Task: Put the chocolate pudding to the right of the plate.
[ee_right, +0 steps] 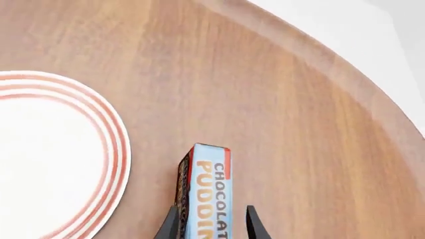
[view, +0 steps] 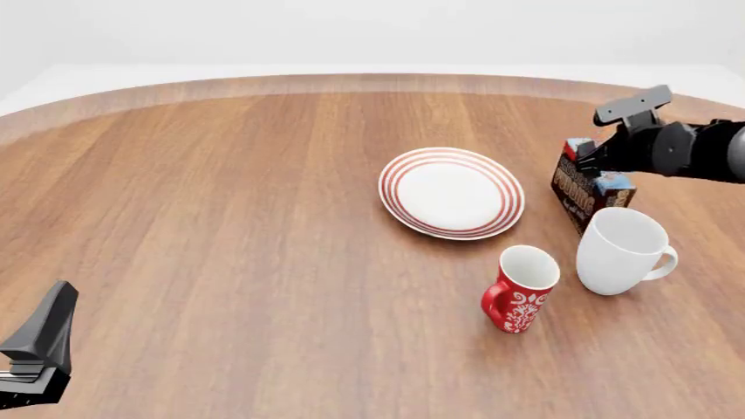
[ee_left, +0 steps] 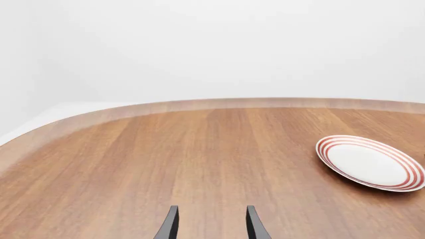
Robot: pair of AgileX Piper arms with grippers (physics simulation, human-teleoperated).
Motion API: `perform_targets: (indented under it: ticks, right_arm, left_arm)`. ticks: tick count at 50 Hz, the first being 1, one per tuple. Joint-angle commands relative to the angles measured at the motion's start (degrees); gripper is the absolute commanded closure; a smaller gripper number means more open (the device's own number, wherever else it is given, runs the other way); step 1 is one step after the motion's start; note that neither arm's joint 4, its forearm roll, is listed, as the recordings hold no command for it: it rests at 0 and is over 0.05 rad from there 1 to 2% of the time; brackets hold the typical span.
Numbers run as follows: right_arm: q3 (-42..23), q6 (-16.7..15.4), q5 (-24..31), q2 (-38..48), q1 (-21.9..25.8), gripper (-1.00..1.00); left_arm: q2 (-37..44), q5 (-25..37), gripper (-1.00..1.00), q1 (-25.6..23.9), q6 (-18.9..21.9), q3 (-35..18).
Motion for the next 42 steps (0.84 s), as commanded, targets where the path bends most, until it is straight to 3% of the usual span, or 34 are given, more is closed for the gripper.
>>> perform_targets:
  ticks: [1,4,7,10,15,18,20,22,26,27,30,35,42]
  right_arm:
    - [-3.61,0.08,5.34,-8.88,2.04,-1.00]
    - [-5.01,-0.48,6.83,-11.33,2.55,-1.00]
    - [-12.96,3.44,12.53,-18.01,4.15,-1.00]
    - [-17.58,4.18,15.59,-20.45,5.40,-1.00]
    - [-35.11,8.92,24.40,-30.19,11.00,-1.00]
    - [-39.02,8.69,22.02,-36.78,12.68,-1.00]
    - [-37.56,6.82,17.98,-41.09,12.85,-1.00]
    - [-32.04,3.30,9.79,-48.72,13.88,-1.00]
    - [-30.02,7.03,7.81,-52.60,15.31,-1.00]
    - [-29.46,5.58,8.31,-52.49,17.28,-1.00]
    - [-27.19,3.94,7.27,-52.90,17.27,-1.00]
    - [-21.83,7.03,3.92,-53.13,14.81,-1.00]
    - [-16.90,7.21,0.78,-53.33,14.14,-1.00]
  left_arm:
    - [0.00,0.00,-1.00,0.00,0.00,0.00]
    - [0.00,0.00,-1.00,0.00,0.00,0.00]
    - [0.00,0.00,-1.00,0.00,0.00,0.00]
    - [0.00,0.00,-1.00,0.00,0.00,0.00]
    - [0.00,0.00,-1.00,0.00,0.00,0.00]
    - [0.00,0.00,-1.00,0.00,0.00,0.00]
    - [0.00,0.00,-1.00,0.00,0.00,0.00]
    - [0.00,0.00,-1.00,0.00,0.00,0.00]
    - [0.00,0.00,-1.00,0.00,0.00,0.00]
    - [0.00,0.00,-1.00,0.00,0.00,0.00]
    - [0.00,0.00,-1.00,0.00,0.00,0.00]
    - [0.00,0.00,-1.00,0.00,0.00,0.00]
    - [0.00,0.00,-1.00,0.00,0.00,0.00]
